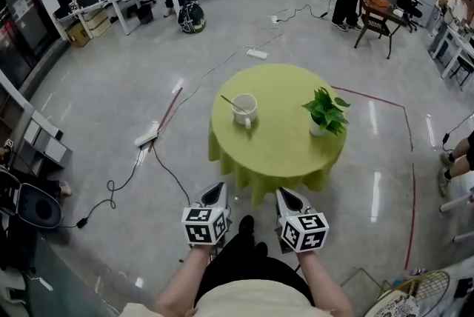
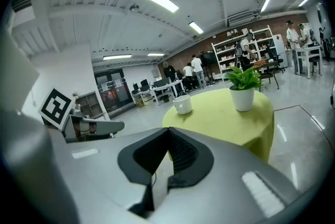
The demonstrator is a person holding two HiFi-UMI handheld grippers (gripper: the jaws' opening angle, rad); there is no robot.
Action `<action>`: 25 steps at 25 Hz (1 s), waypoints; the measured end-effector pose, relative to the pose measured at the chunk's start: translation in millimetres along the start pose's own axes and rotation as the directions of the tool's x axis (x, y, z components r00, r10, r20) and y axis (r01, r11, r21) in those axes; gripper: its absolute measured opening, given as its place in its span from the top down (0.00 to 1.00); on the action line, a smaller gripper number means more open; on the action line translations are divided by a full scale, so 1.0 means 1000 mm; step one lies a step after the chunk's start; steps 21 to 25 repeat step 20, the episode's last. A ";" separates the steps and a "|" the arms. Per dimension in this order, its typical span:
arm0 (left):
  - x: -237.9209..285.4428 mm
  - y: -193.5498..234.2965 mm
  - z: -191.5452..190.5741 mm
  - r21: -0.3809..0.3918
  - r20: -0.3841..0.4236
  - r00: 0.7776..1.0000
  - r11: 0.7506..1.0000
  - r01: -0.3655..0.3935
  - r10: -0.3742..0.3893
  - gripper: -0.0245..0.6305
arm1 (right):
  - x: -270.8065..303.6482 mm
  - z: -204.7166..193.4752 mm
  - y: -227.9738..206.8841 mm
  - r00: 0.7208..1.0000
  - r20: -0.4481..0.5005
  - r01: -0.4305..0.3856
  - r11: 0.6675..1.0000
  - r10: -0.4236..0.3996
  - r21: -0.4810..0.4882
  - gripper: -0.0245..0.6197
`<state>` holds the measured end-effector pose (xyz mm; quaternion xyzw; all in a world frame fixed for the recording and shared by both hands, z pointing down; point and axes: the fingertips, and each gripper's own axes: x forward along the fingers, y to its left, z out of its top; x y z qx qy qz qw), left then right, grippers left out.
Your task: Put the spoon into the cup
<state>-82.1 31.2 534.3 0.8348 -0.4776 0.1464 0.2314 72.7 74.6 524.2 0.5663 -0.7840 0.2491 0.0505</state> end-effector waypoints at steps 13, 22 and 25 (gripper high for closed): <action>-0.015 -0.008 -0.013 0.009 -0.009 1.000 1.000 0.002 -0.002 0.96 | -0.016 -0.009 0.010 1.000 0.013 -0.019 1.000 0.018 0.016 0.96; -0.016 -0.003 -0.017 0.025 -0.020 1.000 1.000 0.007 -0.007 0.96 | -0.016 -0.009 0.011 0.999 0.029 -0.023 1.000 0.022 0.020 0.96; -0.016 -0.003 -0.017 0.025 -0.020 1.000 1.000 0.007 -0.007 0.96 | -0.016 -0.009 0.011 0.999 0.029 -0.023 1.000 0.022 0.020 0.96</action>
